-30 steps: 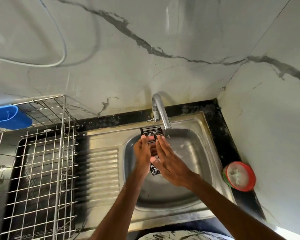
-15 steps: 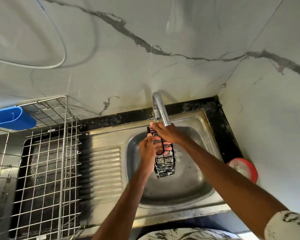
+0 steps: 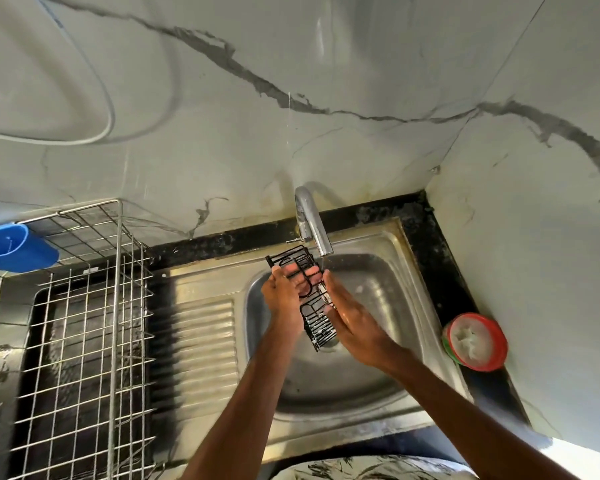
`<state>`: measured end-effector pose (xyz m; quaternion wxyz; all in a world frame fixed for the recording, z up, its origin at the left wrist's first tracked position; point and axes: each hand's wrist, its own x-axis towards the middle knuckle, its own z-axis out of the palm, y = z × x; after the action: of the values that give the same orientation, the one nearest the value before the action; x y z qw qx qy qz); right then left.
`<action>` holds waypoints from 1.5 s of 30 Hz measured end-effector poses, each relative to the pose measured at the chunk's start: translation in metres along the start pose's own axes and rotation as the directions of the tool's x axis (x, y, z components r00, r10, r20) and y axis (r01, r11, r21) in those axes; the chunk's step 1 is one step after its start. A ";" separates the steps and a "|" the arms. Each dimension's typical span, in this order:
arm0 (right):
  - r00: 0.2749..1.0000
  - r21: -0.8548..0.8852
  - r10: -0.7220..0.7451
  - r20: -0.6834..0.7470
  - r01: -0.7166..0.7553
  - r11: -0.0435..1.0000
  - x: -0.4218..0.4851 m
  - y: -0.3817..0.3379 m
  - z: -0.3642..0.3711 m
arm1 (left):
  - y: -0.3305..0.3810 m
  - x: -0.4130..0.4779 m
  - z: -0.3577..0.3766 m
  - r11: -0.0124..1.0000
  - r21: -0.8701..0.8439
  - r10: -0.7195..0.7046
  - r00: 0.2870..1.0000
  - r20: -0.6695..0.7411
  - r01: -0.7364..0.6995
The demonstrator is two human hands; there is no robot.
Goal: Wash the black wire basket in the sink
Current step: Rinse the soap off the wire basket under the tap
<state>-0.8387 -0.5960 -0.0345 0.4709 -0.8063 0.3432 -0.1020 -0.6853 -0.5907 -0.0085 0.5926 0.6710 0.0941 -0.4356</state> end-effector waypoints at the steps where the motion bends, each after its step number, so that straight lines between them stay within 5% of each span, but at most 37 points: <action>1: 1.000 0.042 -0.004 -0.028 0.005 0.999 -0.002 0.002 -0.001 | -0.001 0.001 0.001 1.000 -0.020 -0.020 1.000 0.013 0.020; 7: 0.997 0.033 0.077 -0.025 -0.077 0.997 0.047 -0.021 -0.031 | 0.002 0.003 0.003 0.995 -0.046 -0.087 0.995 0.039 0.089; 12: 0.942 0.209 0.274 0.193 -0.312 0.927 0.111 -0.026 -0.044 | 0.010 -0.002 0.011 0.971 -0.125 -0.185 0.974 0.132 0.202; 15: 0.909 0.303 0.257 0.329 -0.359 0.883 0.141 -0.011 -0.048 | 0.017 -0.001 0.018 0.950 -0.217 -0.196 0.970 0.142 0.224; 23: 0.933 0.270 0.332 -0.141 -0.286 0.919 0.108 -0.003 -0.041 | 0.015 0.014 0.034 0.863 -0.461 -0.170 0.978 0.123 0.208; 31: 0.931 0.240 0.171 -0.323 -0.094 0.966 0.054 -0.011 0.003 | 0.004 0.017 0.038 0.773 -0.590 -0.195 0.972 0.129 0.233; 39: 0.831 0.296 0.265 -0.490 -0.127 0.947 0.075 -0.019 -0.011 | 0.010 0.010 0.028 0.777 -0.591 -0.182 0.976 0.120 0.217; 43: 0.706 -0.182 0.073 -0.704 -0.279 0.943 0.100 -0.002 -0.019 | 0.006 0.005 0.026 0.789 -0.581 -0.165 0.980 0.113 0.199; 45: 0.740 -0.297 0.015 -0.673 -0.289 0.910 0.107 -0.008 -0.021 | 0.004 0.002 0.021 0.808 -0.554 -0.148 0.979 0.140 0.201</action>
<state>-0.7654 -0.6774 -0.0338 0.1602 -0.7628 0.5655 -0.2697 -0.6916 -0.6105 -0.0056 0.7257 0.4333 0.2532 -0.4706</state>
